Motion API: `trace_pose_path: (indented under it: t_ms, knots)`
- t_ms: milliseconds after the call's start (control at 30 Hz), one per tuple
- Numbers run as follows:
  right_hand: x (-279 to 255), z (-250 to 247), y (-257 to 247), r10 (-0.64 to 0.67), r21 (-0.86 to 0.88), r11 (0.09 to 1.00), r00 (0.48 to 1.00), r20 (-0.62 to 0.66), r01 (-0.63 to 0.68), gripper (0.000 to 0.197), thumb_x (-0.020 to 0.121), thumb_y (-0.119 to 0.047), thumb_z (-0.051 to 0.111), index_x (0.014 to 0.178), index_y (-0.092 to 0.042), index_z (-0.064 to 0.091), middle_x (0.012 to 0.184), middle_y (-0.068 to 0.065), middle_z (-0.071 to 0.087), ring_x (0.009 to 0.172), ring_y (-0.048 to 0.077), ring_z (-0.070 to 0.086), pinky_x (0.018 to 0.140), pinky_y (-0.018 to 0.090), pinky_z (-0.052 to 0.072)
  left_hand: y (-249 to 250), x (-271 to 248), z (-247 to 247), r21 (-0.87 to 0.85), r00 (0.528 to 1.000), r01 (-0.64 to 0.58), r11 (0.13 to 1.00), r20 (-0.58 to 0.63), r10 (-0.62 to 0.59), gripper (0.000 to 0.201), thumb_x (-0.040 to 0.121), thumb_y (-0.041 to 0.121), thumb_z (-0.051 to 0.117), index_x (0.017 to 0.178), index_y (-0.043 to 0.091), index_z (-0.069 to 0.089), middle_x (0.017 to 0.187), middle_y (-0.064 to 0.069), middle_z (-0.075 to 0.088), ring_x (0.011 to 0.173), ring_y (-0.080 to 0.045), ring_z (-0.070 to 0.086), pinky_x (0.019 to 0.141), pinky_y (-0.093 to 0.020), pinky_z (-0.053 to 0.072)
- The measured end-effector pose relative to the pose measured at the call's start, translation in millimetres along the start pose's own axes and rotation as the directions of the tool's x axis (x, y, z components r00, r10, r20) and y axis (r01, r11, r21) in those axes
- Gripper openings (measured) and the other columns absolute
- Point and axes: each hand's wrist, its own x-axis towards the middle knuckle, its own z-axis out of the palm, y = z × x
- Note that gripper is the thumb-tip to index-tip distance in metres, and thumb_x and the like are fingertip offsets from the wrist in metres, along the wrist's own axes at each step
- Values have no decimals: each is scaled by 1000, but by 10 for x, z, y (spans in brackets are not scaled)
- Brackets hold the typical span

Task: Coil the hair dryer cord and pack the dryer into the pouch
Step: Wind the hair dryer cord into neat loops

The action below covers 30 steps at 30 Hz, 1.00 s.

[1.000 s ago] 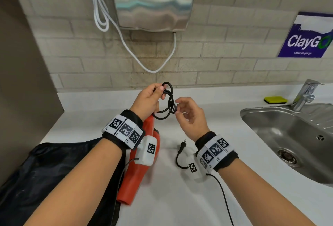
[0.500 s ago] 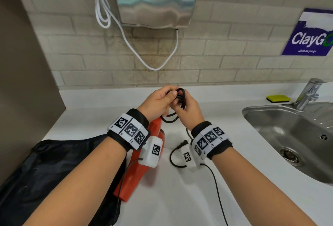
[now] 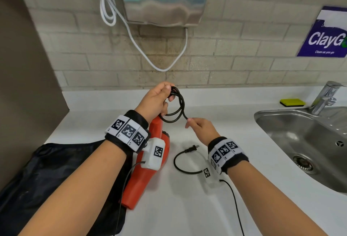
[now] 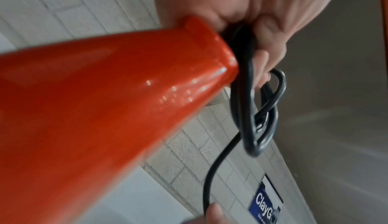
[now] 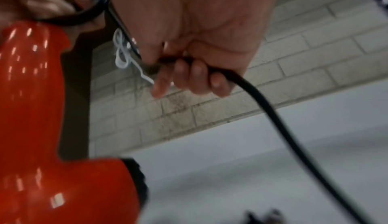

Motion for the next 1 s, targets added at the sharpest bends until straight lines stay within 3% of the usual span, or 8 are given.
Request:
trace_pose_path:
  t_ms: [133,300,400,500,667,800,900,1000]
  knots:
    - [89,-5,-305,-57,180,982,998,-10,58,37,91,-3,40,122,-21,48,98,3,52,75,14,49,61,13,38,-21,3,59,34,1000,-17,999,6,17,24,100,21,27,88,19,48,68,1,42,30,-3,28,37,-16,29]
    - [44,-94,-638,-236,439,827,926,-296,351,21,89,-23,39,96,-30,57,87,-11,59,75,2,56,62,13,44,-26,4,58,76,999,-30,997,18,29,22,100,20,28,96,13,48,69,0,42,29,-3,30,37,-16,30]
    - [63,-112,-739,-266,474,782,905,-331,404,20,91,-13,49,76,-19,60,69,-10,66,64,-4,58,63,10,45,-23,1,81,100,999,-30,995,41,26,21,100,19,28,100,8,46,69,0,42,29,-2,31,38,-17,30]
    - [79,-109,-743,-262,521,769,926,-271,370,28,87,4,52,65,-13,50,50,-11,64,53,-4,55,63,12,44,-14,-3,92,108,998,-29,994,51,24,21,100,20,29,89,16,46,67,1,41,30,-2,31,39,-18,31]
    - [106,-121,-689,-234,572,764,954,-187,299,33,77,14,59,71,-14,41,71,2,55,59,2,63,66,18,50,33,-7,85,130,995,-18,991,97,6,20,100,18,26,95,8,43,54,7,43,28,-1,30,38,-15,31]
    - [129,-117,-692,-238,485,840,969,-74,243,31,80,7,60,77,-17,42,72,0,55,65,14,57,70,30,48,53,-26,109,154,985,-37,987,171,11,24,101,20,23,91,17,45,35,10,43,28,-1,30,42,-20,31]
    - [101,-129,-726,-249,521,833,967,50,188,24,85,4,55,82,-15,41,56,-3,65,52,8,63,57,22,54,72,-59,107,98,985,-29,995,173,12,28,101,23,21,88,18,46,37,8,46,29,-1,26,41,-20,28]
    - [124,-138,-721,-282,324,910,959,26,259,15,83,-15,63,83,-8,49,58,-4,51,52,10,48,56,29,41,58,-55,85,93,989,-21,995,147,7,24,98,28,31,84,19,49,46,8,45,33,-3,28,39,-19,28]
